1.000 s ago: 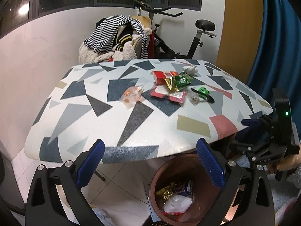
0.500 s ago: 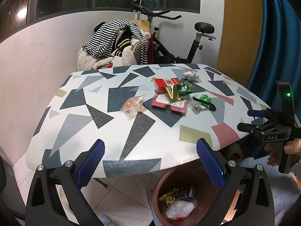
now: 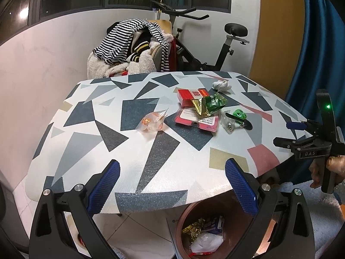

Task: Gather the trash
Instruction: 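Grasp the clear wrapper with orange print using the left tool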

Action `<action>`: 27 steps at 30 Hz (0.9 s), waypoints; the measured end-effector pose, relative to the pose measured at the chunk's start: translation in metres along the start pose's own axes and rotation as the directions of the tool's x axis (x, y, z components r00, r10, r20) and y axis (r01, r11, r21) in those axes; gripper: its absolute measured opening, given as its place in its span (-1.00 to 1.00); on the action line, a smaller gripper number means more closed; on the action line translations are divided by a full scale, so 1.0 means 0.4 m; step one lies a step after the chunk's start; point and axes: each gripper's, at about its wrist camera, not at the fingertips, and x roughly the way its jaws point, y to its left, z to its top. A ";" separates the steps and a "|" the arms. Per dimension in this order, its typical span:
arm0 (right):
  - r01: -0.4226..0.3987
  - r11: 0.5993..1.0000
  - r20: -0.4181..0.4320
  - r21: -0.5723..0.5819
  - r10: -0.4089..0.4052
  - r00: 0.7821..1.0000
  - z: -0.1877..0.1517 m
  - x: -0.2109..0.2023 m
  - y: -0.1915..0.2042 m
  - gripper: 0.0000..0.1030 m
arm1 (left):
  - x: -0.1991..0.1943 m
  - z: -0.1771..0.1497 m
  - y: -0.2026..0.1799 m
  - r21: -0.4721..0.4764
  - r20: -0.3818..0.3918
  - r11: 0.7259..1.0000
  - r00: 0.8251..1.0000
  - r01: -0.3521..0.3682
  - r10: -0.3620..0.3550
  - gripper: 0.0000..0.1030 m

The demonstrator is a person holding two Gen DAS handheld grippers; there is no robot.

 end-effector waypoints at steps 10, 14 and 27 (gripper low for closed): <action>-0.054 0.998 0.003 0.039 0.054 0.999 0.029 0.028 -0.061 0.70 | 0.038 0.002 0.024 -0.028 -0.014 1.000 1.000 -0.003 0.003 0.86; -0.081 0.996 -0.005 0.047 0.082 0.997 0.051 0.048 -0.070 0.40 | 0.060 -0.001 0.038 -0.051 -0.025 0.999 1.000 -0.001 -0.001 0.86; -0.054 0.980 -0.045 -0.192 0.046 0.998 0.143 0.185 0.040 -0.04 | 0.099 -0.001 0.061 -0.090 -0.038 0.996 0.999 0.020 -0.024 0.86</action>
